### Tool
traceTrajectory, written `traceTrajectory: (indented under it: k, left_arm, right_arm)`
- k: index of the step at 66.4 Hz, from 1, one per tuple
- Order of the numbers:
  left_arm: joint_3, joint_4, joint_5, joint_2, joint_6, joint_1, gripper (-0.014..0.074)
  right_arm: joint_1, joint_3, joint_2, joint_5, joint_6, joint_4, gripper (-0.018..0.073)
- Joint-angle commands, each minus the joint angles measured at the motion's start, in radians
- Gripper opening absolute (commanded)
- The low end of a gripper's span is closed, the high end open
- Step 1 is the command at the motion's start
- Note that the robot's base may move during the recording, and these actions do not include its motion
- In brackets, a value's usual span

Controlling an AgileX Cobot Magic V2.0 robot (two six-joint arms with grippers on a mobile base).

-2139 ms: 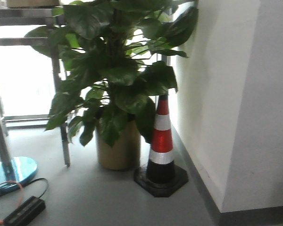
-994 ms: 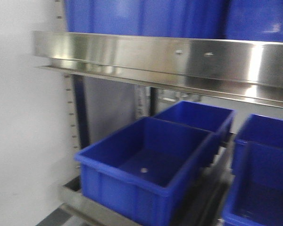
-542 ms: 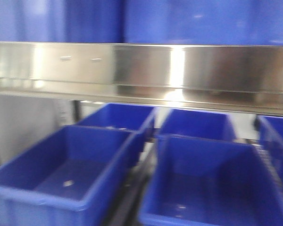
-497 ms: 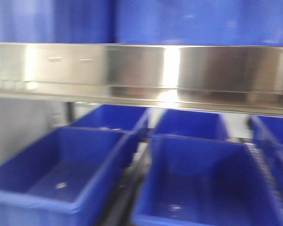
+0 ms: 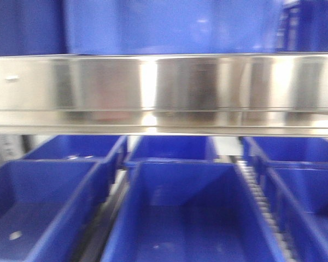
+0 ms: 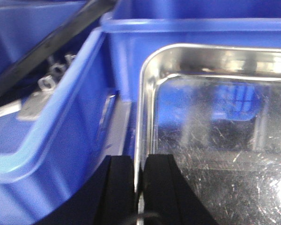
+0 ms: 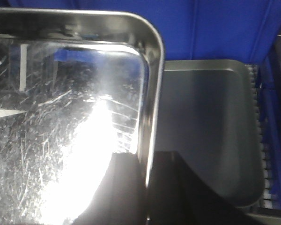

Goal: Stack silver trays without gaps
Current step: 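Position the held tray above the silver tray on the shelf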

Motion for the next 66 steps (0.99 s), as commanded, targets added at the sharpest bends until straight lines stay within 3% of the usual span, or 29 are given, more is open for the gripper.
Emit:
traceTrajectory:
  k: [1, 66]
  left_arm:
    - [0.0, -0.044, -0.095, 0.01, 0.0, -0.022, -0.0017]
    - [0.0, -0.044, -0.142, 0.01, 0.0, -0.022, -0.0017]
  right_arm:
    - [0.019, -0.01, -0.005, -0.418, -0.007, 0.028, -0.0015]
    - [0.019, -0.01, -0.005, -0.418, -0.007, 0.028, -0.0015]
